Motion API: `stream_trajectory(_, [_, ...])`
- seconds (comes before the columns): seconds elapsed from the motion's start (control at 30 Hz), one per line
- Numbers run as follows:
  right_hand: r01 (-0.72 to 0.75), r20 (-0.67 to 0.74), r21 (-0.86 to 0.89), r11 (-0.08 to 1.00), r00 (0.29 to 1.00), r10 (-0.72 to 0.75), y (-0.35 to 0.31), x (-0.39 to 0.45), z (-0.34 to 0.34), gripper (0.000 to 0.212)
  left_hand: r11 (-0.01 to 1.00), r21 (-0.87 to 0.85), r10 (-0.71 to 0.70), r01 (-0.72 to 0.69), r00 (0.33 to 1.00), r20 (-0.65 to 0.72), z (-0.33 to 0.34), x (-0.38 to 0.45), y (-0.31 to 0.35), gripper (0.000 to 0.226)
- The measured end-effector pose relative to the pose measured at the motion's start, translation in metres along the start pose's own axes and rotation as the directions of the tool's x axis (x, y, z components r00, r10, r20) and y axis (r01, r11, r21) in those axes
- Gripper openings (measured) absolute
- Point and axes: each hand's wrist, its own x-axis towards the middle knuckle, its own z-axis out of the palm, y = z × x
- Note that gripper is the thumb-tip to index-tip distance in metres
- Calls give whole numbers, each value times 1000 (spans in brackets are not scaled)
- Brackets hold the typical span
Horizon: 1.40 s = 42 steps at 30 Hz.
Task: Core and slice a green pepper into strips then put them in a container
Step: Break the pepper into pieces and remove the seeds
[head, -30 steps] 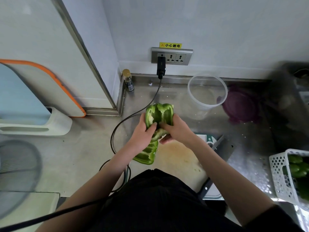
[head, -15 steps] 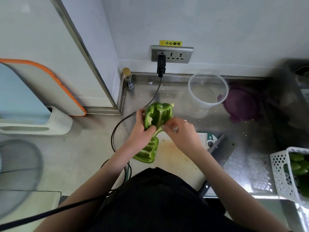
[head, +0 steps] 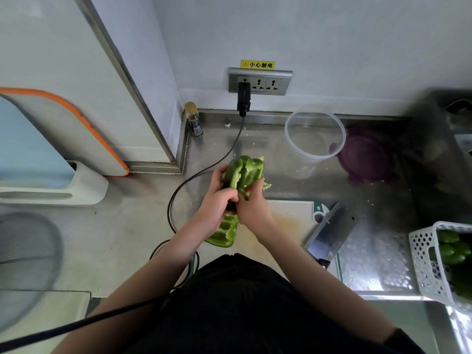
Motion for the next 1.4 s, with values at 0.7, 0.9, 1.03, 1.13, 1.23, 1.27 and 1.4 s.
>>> stream_trajectory(0.7, [273, -285, -308, 911, 887, -362, 10, 17, -42, 38, 983, -89, -170, 161, 979, -114, -10, 10, 3, 22])
stream_trajectory(0.9, [254, -9, -334, 908, 962, -273, 1, 36, -32, 64, 993, 7, -115, 116, 990, -79, -4, 4, -2, 34])
stream_trajectory(1.03, [302, 38, -209, 930, 953, -301, 5, 36, -33, 40, 981, 153, -101, 118, 988, -113, -11, 2, -4, 52])
stream_trajectory(1.13, [317, 116, -109, 942, 945, -305, 8, 36, -43, 33, 946, 303, -74, 115, 987, -144, -21, 6, -3, 47])
stream_trajectory(1.23, [-6, 246, 353, 936, 966, -86, 17, 31, -52, 39, 946, 288, -104, 146, 982, -155, -26, 16, 0, 50])
stream_trajectory(1.27, [-107, 302, 453, 885, 952, -40, 21, 29, -53, 39, 943, 297, -112, 150, 984, -141, -26, 17, 3, 56])
stream_trajectory(1.4, [-64, 264, 375, 925, 964, -40, 23, 26, -48, 35, 953, 287, -84, 95, 995, -53, -22, 20, 6, 61])
